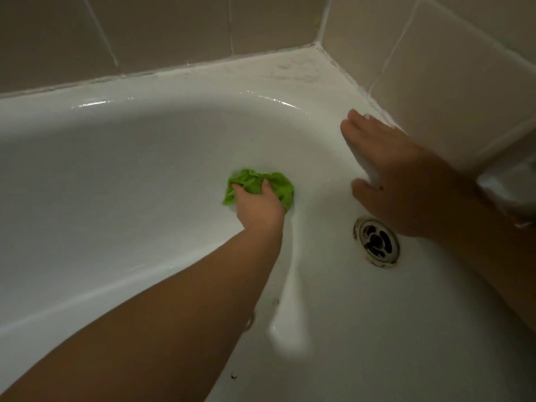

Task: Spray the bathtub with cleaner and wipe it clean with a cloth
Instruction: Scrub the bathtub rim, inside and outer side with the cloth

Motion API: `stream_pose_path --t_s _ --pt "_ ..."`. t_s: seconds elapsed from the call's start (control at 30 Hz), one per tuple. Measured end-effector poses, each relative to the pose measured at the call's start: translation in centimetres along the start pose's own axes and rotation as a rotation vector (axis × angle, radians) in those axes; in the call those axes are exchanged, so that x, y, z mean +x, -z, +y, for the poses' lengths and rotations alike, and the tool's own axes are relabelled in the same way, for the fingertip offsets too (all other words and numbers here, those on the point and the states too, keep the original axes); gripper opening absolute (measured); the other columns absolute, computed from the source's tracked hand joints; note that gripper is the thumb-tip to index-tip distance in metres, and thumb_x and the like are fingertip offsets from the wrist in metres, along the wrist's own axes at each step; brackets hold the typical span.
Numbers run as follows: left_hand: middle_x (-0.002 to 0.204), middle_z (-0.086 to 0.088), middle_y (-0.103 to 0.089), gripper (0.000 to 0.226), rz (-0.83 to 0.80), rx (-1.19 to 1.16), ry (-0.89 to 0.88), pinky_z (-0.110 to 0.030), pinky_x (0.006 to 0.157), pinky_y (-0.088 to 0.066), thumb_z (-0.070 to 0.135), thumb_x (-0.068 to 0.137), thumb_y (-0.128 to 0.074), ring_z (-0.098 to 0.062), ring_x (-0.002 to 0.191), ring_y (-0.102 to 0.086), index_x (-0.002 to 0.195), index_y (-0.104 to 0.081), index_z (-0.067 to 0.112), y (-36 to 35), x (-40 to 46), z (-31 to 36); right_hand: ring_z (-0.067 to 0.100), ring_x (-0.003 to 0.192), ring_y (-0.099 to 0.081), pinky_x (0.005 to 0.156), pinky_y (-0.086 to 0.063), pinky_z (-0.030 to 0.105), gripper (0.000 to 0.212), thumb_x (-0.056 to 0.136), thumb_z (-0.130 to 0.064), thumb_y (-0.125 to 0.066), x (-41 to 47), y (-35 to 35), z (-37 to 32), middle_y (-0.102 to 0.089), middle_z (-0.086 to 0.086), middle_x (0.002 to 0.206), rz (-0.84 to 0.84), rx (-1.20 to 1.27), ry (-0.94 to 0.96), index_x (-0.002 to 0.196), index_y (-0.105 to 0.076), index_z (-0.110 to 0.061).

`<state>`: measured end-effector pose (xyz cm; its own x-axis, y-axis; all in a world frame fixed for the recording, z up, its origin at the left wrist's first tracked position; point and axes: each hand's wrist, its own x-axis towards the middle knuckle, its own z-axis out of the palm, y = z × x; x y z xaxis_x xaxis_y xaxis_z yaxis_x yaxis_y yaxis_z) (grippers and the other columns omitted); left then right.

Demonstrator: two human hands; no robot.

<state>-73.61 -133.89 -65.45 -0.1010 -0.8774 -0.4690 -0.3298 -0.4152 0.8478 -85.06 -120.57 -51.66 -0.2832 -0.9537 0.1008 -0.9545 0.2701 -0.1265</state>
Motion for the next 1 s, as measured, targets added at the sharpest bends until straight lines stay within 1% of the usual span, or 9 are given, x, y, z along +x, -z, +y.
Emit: stream_pose_path --t_s 0.17,0.33,0.43,0.53,0.63,0.73,0.8,0.9,1.0 --pt "0.146 0.002 -0.055 0.076 -0.315 -0.026 -0.176 -0.03 0.101 -0.052 0.039 0.095 -0.071 -0.02 0.127 -0.058 0.16 -0.031 0.037 0.8 -5.2 -0.5 0.033 0.155 -0.024 0.125 -0.019 0.047 0.079 0.083 -0.017 -0.047 -0.7 0.3 -0.5 -0.026 0.017 0.167 -0.005 0.052 -0.021 0.159 -0.031 -0.004" --pt "0.15 -0.002 -0.054 0.072 -0.1 -0.044 -0.123 -0.032 0.112 -0.041 0.042 0.098 -0.066 -0.025 0.134 -0.053 0.16 -0.031 0.034 0.2 -3.9 1.7 0.042 0.149 -0.034 0.121 -0.028 0.057 0.071 0.083 -0.012 -0.052 -1.5 -0.4 -0.3 -0.036 0.023 0.16 0.094 0.115 -0.028 0.152 -0.043 0.002" --pt "0.147 -0.007 -0.054 0.072 -0.242 -0.037 -0.016 -0.045 0.11 -0.049 0.041 0.097 -0.067 -0.03 0.128 -0.056 0.16 -0.032 0.034 -0.5 -6.1 0.7 0.039 0.149 -0.036 0.12 -0.033 0.058 0.07 0.086 -0.014 -0.055 -2.0 -0.9 0.2 -0.037 0.023 0.16 0.118 0.087 -0.026 0.152 -0.042 0.002" --pt "0.143 0.002 -0.056 0.072 -0.35 -0.085 -0.193 -0.034 0.102 -0.054 0.035 0.095 -0.072 -0.019 0.123 -0.059 0.157 -0.036 0.039 0.5 -8.0 1.0 0.038 0.151 -0.033 0.12 -0.033 0.058 0.07 0.089 -0.018 -0.049 -2.2 -0.7 0.1 -0.033 0.022 0.162 0.096 0.048 -0.043 0.155 -0.037 0.002" --pt "0.146 0.007 -0.055 0.072 -0.283 -0.129 -0.383 -0.032 0.107 -0.05 0.036 0.094 -0.073 -0.013 0.129 -0.056 0.156 -0.036 0.043 0.9 -6.9 2.7 0.036 0.153 -0.029 0.124 -0.028 0.055 0.069 0.09 -0.019 -0.044 -2.1 -0.4 -0.3 -0.031 0.021 0.163 0.075 0.076 -0.054 0.156 -0.035 0.001" --pt "0.153 0.0 -0.049 0.073 -0.17 -0.106 -0.279 -0.044 0.115 -0.044 0.039 0.096 -0.068 -0.022 0.137 -0.05 0.159 -0.03 0.041 0.2 -6.1 3.1 0.036 0.153 -0.027 0.126 -0.023 0.051 0.069 0.09 -0.018 -0.043 -2.0 -0.2 -0.5 -0.03 0.022 0.163 0.073 0.096 -0.073 0.156 -0.035 0.001" --pt "0.152 -0.004 -0.049 0.074 -0.248 -0.048 -0.216 -0.044 0.113 -0.046 0.036 0.098 -0.067 -0.025 0.135 -0.052 0.161 -0.028 0.037 0.2 -7.2 2.3 0.036 0.153 -0.027 0.125 -0.025 0.053 0.069 0.091 -0.018 -0.042 -2.1 -0.3 -0.4 -0.029 0.021 0.164 0.068 0.079 -0.058 0.156 -0.034 0.001" --pt "0.144 0.0 -0.057 0.074 -0.363 0.023 -0.389 -0.034 0.109 -0.049 0.032 0.095 -0.072 -0.017 0.128 -0.056 0.159 -0.034 0.033 0.8 -8.5 1.4 0.033 0.155 -0.025 0.126 -0.023 0.051 0.07 0.09 -0.019 -0.041 -2.0 -0.2 -0.3 -0.027 0.019 0.165 0.064 0.096 -0.063 0.157 -0.033 -0.001" --pt "0.146 0.005 -0.055 0.072 -0.309 -0.036 -0.497 -0.03 0.112 -0.045 0.029 0.093 -0.075 -0.011 0.131 -0.053 0.156 -0.041 0.035 1.2 -7.6 2.4 0.03 0.155 -0.024 0.128 -0.02 0.046 0.071 0.089 -0.02 -0.041 -2.0 -0.3 -0.3 -0.027 0.017 0.165 0.071 0.115 -0.077 0.158 -0.033 -0.003"
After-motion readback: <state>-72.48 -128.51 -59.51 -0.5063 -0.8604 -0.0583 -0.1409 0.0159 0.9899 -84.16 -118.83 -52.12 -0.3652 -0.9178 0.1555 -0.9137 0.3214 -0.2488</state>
